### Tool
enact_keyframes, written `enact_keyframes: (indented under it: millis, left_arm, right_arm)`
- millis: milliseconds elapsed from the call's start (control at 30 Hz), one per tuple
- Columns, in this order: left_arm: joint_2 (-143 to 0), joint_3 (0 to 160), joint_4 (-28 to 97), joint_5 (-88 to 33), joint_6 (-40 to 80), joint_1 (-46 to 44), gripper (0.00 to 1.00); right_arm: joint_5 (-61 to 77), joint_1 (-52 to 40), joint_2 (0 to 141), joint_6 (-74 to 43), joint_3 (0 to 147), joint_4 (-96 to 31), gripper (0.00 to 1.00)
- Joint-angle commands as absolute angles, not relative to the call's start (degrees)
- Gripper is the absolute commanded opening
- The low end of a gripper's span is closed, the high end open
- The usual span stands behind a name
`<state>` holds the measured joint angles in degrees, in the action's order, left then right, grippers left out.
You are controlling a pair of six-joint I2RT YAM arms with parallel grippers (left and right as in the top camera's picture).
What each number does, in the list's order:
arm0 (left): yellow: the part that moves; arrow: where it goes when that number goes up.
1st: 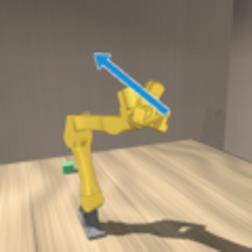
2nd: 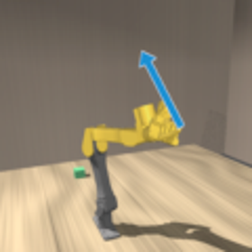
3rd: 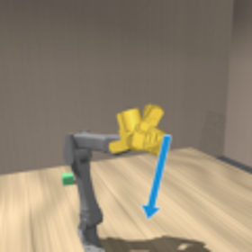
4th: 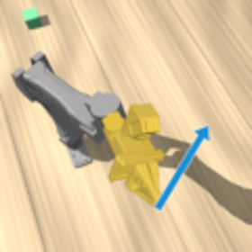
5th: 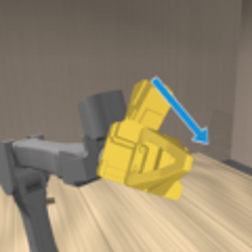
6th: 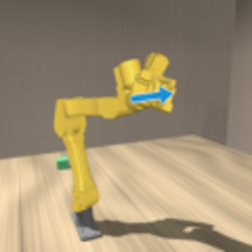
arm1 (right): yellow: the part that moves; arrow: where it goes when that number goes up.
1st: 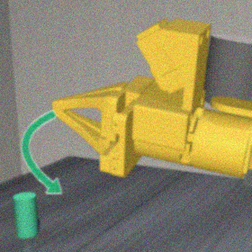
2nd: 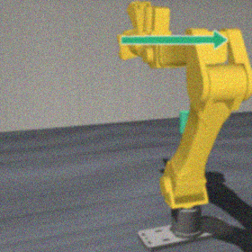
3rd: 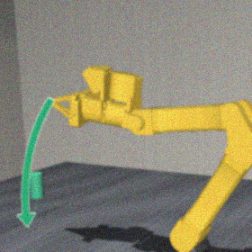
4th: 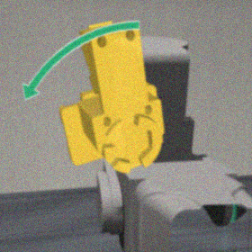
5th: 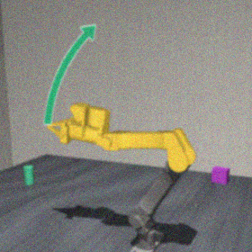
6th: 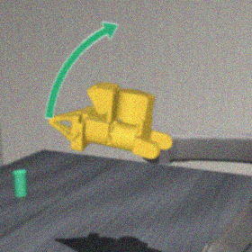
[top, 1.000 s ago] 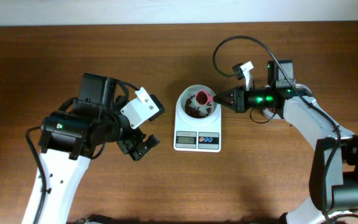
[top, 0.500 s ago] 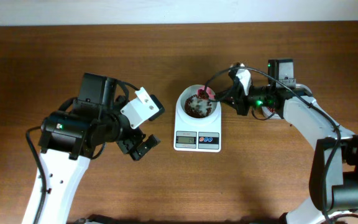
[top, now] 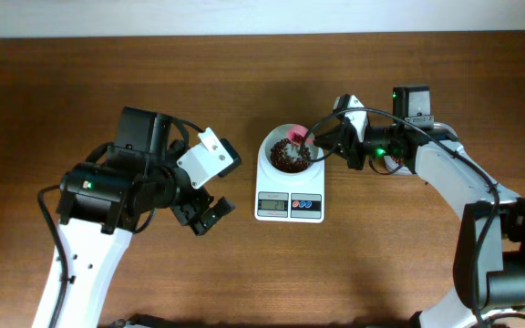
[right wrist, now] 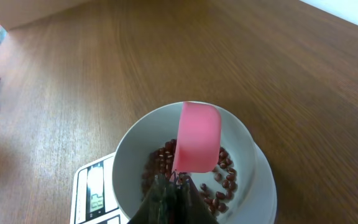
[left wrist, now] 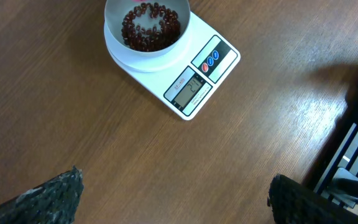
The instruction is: Scoop and weigh 50g on scale
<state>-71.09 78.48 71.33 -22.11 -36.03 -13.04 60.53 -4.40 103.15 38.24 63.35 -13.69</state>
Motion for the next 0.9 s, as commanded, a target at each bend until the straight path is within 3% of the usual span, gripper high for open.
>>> enact_keyframes:
  millis: [0,67,200,333,400,500,567,667,867]
  left_arm:
    - [-70.9,78.3,71.3,-22.7,-36.9,-12.7,0.99]
    - [-70.9,78.3,71.3,-22.7,-36.9,-12.7,0.99]
    - [-70.9,78.3,71.3,-22.7,-36.9,-12.7,0.99]
    - [-70.9,78.3,71.3,-22.7,-36.9,-12.7,0.99]
    - [-70.9,78.3,71.3,-22.7,-36.9,-12.7,0.99]
    - [-70.9,78.3,71.3,-22.7,-36.9,-12.7,0.99]
    - [-70.9,78.3,71.3,-22.7,-36.9,-12.7,0.99]
    - [-70.9,78.3,71.3,-22.7,-36.9,-12.7,0.99]
    - [-70.9,78.3,71.3,-22.7,-36.9,-12.7,0.99]
  right_arm:
    - [62.3,-4.9,103.2,39.0,63.2,-13.8,0.04]
    - [69.7,-4.7,103.1,39.0,63.3,-13.3,0.04]
    - [52.7,-7.1,103.2,37.3,63.3,-11.7,0.04]
    - [64.9,-7.4,102.5,37.3,63.3,-10.4,0.04]
    - [49.0,-7.6,102.0,35.7,63.3,-10.1,0.04]
    - [57.1,-7.5,99.4,33.5,63.3,-9.1,0.04]
    - [46.2,-7.5,99.5,35.1,63.3,-7.6,0.04]
    - [54.9,-7.5,97.6,32.4,63.3,-8.0,0.04]
    - [55.0,-7.6,95.6,32.1,63.3,-8.1,0.04]
